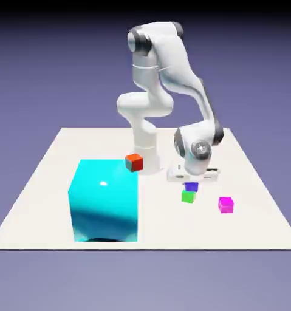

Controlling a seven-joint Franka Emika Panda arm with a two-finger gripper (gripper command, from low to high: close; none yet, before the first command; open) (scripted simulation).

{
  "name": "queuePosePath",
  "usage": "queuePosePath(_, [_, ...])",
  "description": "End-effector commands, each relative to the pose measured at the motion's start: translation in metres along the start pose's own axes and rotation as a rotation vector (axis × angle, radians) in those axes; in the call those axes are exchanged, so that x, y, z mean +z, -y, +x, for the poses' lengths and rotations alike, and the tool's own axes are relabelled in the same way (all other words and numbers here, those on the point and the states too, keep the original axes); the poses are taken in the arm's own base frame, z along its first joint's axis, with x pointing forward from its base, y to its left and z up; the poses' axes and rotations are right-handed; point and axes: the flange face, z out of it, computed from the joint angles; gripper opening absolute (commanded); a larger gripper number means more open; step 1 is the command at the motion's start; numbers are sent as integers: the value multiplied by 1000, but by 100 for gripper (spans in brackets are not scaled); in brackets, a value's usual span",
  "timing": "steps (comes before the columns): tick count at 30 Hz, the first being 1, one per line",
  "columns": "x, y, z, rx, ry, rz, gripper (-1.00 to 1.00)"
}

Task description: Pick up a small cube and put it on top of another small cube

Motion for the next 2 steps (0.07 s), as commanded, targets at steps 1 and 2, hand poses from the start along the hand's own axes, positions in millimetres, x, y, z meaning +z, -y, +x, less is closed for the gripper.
queuePosePath(1, [-14, -1, -1, 0, 0, 0, 100])
queuePosePath(2, [-28, -2, -2, 0, 0, 0, 100])
